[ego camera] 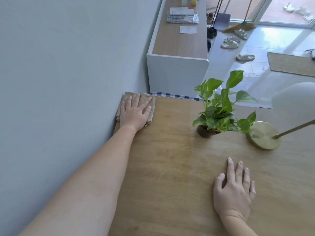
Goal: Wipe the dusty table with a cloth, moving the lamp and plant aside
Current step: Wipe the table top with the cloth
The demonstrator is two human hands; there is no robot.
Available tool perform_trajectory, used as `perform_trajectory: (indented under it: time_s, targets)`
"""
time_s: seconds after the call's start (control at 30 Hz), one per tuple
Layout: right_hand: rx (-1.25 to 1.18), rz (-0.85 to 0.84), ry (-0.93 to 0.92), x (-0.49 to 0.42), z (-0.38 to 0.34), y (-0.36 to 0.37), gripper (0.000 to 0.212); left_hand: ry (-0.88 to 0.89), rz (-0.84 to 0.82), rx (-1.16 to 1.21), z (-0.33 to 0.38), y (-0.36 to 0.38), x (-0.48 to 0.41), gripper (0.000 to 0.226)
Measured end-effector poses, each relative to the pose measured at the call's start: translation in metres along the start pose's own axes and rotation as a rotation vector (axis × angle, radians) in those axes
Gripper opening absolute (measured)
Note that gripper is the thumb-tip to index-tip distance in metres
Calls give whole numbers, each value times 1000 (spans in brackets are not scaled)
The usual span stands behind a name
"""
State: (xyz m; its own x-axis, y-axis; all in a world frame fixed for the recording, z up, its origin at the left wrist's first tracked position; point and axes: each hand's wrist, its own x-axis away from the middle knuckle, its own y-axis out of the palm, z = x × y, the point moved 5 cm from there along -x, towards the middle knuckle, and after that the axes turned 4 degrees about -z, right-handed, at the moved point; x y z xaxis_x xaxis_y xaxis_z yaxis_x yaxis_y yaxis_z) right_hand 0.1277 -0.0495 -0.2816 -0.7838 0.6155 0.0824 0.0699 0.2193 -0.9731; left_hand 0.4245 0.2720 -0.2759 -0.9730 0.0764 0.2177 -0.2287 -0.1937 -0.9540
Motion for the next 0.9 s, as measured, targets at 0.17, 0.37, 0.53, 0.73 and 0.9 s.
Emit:
perform_trajectory:
  time_s: [0.17,0.37,0.53,0.73,0.9]
  targets:
    - [17,-25,-8,2,-1,-3,68,14,24,6,-19,6,32,54]
    - [27,-59,-6,7,-4,-7,61,24,40,6,-31,16,75,55]
    - [40,-66,-17,8,-6,-9,62,-10,48,9,-35,23,114,54]
    - [28,-71,-26,12,-2,-7,61,-118,38,33,-12,40,161,53]
    - [3,-54,-37,9,-4,-8,69,-152,21,23,13,45,166,55]
